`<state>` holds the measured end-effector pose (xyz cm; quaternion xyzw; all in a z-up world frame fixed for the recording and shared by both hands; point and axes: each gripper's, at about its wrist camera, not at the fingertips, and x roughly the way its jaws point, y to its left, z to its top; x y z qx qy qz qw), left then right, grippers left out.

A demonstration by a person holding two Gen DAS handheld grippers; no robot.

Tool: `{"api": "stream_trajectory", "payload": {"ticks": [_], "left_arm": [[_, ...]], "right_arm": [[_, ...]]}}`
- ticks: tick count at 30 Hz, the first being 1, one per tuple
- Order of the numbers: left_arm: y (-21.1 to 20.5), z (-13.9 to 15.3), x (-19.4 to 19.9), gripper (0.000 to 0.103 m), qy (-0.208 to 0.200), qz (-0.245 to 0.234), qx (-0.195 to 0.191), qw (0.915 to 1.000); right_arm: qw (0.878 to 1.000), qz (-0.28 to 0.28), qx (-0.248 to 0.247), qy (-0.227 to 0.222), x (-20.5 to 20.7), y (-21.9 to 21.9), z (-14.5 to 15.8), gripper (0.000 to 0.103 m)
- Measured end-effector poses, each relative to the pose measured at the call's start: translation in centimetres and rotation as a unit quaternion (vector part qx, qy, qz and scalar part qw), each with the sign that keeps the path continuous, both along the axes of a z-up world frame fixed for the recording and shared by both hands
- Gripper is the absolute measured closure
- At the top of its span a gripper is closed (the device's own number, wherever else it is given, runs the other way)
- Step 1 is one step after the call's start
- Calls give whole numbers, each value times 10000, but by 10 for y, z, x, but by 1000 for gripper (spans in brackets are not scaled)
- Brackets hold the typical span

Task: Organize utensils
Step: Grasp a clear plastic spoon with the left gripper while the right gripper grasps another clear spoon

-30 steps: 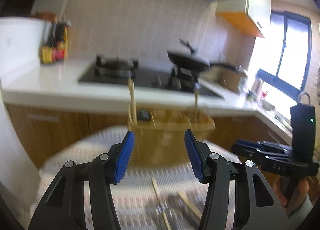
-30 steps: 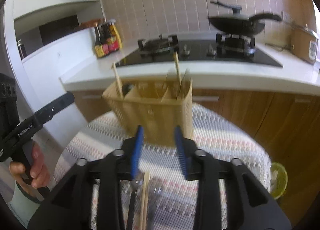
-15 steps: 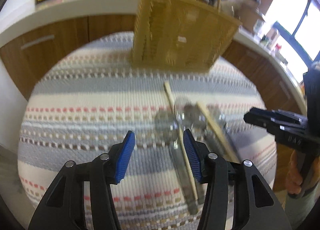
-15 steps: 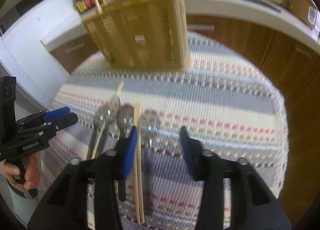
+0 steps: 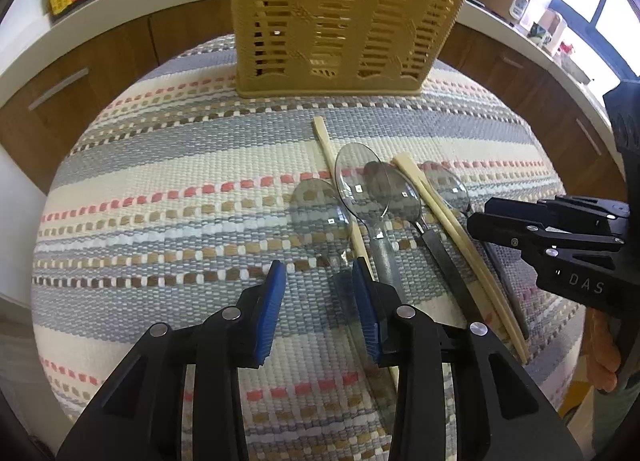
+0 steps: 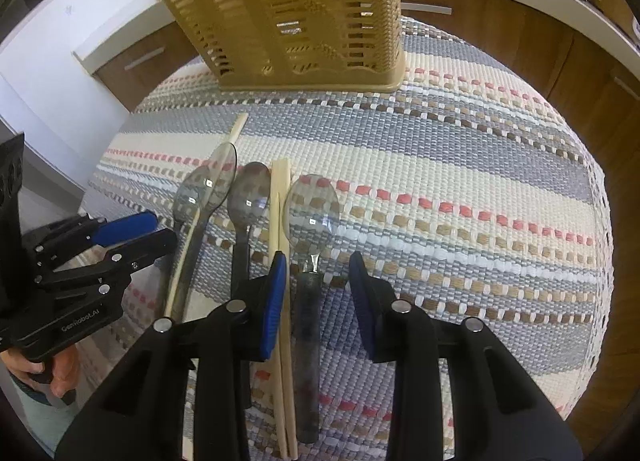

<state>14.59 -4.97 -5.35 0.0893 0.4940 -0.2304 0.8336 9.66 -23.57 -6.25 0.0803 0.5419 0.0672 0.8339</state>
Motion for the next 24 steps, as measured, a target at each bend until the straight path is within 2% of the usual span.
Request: {"api": "stream_trajectory", "payload": {"ticks": [4, 8, 10, 16, 18, 21, 24], "left_arm": [[-14, -1, -1, 70, -103, -53, 252, 9996], [-18, -2, -1, 88, -163, -138, 397, 9990], [-15, -2, 1, 90, -102, -119, 356, 9992], [-11, -3, 5, 85, -89, -85, 577, 9983], [-14, -4, 5, 78, -69, -118, 735, 9972], [-15, -5, 7, 74, 38, -142, 958, 9953], [-17, -5, 10, 77, 195, -166, 1018, 9945]], "right_arm": [[9994, 101, -325, -58, 1, 9, -1, 79], [9978, 179, -642, -77, 2, 17, -2, 88], [9977, 151, -651, -60, 1, 15, -3, 88], [9970, 267, -719, 89, 0, 9, -1, 88], [9958, 408, -793, 198, 1, 11, -1, 87], [9938, 588, -867, 362, 8, 14, 0, 88], [9930, 693, -787, 542, 16, 12, -1, 88]]}}
